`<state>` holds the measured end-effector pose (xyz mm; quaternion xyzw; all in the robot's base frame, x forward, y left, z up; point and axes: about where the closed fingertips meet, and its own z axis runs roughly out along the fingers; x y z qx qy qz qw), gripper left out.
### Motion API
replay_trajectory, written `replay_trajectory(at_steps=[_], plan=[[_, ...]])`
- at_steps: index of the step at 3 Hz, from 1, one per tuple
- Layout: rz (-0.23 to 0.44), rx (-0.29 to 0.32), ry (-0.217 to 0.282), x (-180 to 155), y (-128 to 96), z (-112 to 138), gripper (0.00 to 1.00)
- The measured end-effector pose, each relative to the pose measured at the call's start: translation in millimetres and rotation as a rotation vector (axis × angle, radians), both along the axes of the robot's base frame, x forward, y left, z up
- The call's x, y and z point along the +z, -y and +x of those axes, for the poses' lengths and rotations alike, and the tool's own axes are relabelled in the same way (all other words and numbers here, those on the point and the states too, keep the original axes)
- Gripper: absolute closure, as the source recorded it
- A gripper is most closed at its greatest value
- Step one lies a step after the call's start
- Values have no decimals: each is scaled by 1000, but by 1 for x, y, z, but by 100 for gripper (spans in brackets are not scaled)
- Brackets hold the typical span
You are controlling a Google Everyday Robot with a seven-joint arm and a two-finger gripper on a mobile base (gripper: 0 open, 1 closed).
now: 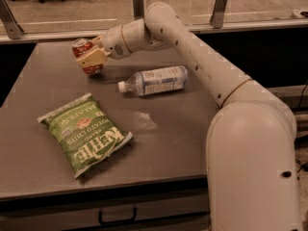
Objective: Move coke can near green jalapeno chip bag
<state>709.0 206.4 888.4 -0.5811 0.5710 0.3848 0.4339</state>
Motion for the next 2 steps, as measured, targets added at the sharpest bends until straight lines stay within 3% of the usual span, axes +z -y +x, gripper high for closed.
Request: replay_trajectory(at_steps=[1,2], plan=[[27,99,-85,21,15,-47,100],[49,171,-158,31,26,-90,100]])
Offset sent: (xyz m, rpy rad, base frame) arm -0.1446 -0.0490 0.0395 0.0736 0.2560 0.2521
